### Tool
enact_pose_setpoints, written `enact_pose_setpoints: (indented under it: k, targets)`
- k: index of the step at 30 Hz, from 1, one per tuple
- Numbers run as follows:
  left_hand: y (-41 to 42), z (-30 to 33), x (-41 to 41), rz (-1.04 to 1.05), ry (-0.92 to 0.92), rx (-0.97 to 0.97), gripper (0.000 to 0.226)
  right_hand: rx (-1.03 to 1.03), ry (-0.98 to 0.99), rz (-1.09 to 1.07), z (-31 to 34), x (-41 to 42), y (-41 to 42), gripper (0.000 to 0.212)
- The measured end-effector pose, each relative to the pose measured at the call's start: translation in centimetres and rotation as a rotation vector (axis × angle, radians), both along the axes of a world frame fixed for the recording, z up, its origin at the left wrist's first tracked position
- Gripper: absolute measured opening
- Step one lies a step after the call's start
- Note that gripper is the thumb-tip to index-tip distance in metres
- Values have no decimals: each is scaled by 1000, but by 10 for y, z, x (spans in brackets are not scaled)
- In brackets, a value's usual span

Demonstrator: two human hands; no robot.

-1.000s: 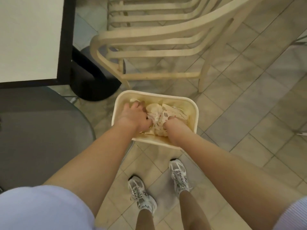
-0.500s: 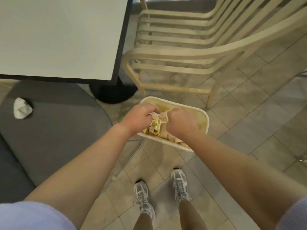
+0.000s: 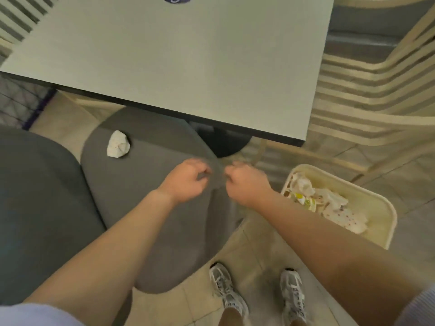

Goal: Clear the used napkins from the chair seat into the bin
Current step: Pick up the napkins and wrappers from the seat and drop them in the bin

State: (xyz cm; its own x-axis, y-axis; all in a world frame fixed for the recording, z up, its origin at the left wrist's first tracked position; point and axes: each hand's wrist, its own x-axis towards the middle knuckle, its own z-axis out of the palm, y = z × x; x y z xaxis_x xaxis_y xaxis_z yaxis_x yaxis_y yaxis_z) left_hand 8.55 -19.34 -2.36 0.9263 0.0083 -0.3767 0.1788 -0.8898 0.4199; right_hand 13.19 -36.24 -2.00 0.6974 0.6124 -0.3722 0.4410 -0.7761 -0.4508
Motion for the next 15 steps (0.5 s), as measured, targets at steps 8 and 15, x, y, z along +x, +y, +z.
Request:
enact_pose_setpoints:
  k: [8,15]
  targets:
    - [141,-17,-35,406,-145,-34,24,100,24,124,-21,6,166,38]
    - [211,-42,-40,623,-165,-8,38,31,19,262,-53,25,262,44]
